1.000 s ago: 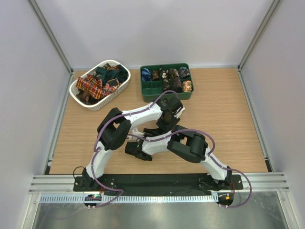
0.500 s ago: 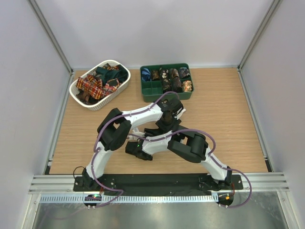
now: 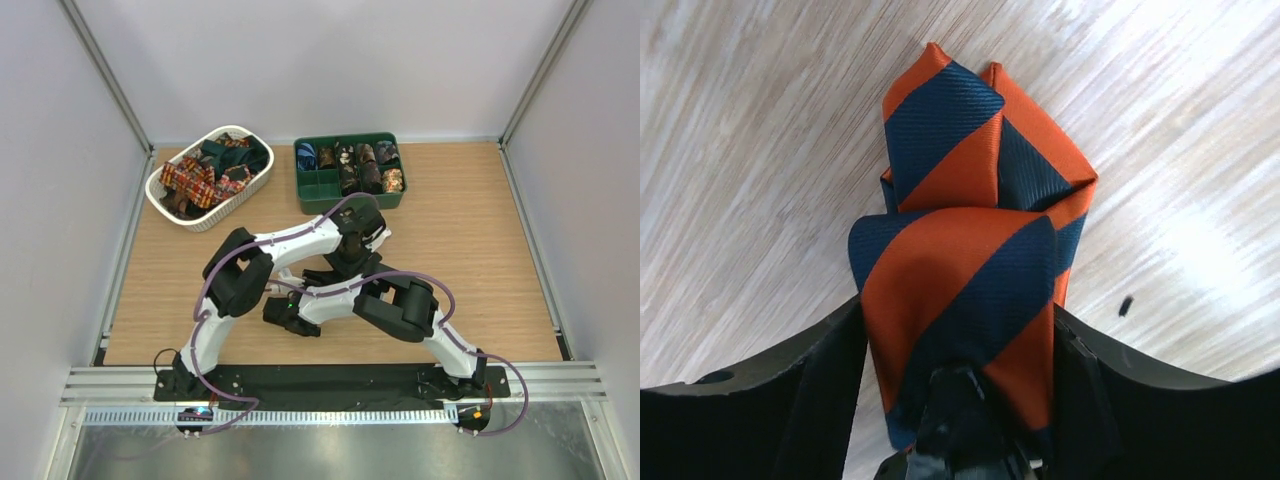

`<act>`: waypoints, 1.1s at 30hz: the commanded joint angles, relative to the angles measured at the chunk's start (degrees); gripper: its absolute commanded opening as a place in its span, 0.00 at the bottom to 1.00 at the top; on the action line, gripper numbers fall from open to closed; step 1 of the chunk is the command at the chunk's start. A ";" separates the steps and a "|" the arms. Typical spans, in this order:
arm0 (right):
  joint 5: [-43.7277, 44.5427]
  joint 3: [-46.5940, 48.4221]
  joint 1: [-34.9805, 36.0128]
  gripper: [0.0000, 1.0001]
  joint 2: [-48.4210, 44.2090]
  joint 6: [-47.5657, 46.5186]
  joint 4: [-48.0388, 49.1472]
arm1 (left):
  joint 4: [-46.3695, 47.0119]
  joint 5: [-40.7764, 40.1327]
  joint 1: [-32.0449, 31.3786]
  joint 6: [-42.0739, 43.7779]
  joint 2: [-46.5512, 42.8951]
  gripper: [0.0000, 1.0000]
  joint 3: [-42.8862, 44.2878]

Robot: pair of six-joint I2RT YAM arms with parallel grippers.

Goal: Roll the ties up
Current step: Place the rolled tie into the container

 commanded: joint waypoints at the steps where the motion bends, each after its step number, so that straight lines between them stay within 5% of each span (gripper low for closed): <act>1: -5.45 -0.17 0.45 0.01 -1.36 2.79 -1.47 | -1.45 -1.35 0.22 3.23 -6.09 0.66 1.43; 8: -6.68 -0.61 0.89 0.01 -1.36 3.41 -0.68 | 4.61 1.11 0.22 4.64 -9.26 0.78 0.90; 16: -7.21 -0.79 0.89 0.01 -1.45 4.99 -0.67 | 11.29 6.65 2.68 0.35 -12.86 0.79 1.43; 33: -13.00 -2.45 -7.28 0.01 -14.71 8.69 4.24 | 25.88 -7.49 21.23 -14.34 -39.75 0.86 -20.45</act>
